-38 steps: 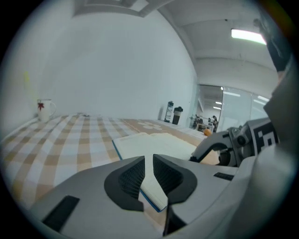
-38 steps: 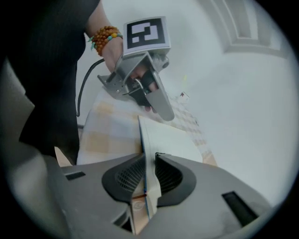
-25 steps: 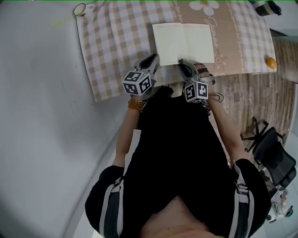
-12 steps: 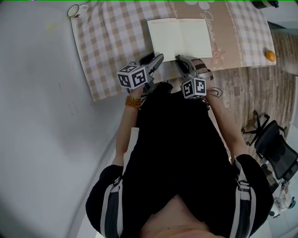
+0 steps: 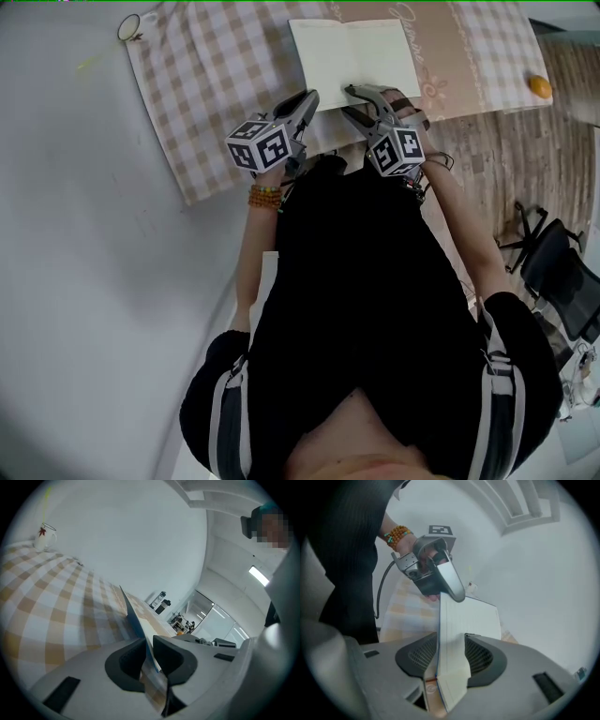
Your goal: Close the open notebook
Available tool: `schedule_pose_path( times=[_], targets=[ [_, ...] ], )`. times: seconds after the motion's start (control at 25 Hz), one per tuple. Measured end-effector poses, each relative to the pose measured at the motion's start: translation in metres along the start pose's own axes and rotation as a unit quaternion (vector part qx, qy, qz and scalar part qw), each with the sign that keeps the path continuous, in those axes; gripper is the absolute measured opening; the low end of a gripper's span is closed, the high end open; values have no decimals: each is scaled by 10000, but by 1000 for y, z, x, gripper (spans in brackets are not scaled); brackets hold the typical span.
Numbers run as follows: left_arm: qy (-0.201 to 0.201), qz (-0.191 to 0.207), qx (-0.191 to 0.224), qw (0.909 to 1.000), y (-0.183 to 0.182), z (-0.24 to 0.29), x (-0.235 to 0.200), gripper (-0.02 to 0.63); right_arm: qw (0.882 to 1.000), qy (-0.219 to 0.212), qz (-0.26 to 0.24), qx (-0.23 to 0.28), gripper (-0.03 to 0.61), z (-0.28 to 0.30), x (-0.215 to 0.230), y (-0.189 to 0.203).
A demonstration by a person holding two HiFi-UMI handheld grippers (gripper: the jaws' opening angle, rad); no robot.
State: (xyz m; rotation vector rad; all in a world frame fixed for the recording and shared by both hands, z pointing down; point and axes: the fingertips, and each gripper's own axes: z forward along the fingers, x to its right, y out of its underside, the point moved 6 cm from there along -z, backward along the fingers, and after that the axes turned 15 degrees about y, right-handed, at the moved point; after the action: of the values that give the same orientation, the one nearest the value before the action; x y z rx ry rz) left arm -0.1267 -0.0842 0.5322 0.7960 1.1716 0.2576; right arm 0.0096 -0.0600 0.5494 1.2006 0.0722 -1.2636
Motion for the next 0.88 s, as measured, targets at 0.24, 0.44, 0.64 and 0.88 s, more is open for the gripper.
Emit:
schedule_pose_path(
  times=[0.24,0.44,0.64,0.88],
  targets=[
    [60,-49,158,9998,-5,6,7,52,9994,52,-17,329,204,7,-4,-35],
    [-59,652,-278,9975,-8,9,15,72,9995,192,9,263,187,12,0,-42],
    [-6,932,-394,9949,-9,10,19,93,9995,192,48,256,140,5,1,-43],
    [112,461,162,9987,-7,11,19,97,9983,368,-407,208,133,4,-4,-43]
  ],
)
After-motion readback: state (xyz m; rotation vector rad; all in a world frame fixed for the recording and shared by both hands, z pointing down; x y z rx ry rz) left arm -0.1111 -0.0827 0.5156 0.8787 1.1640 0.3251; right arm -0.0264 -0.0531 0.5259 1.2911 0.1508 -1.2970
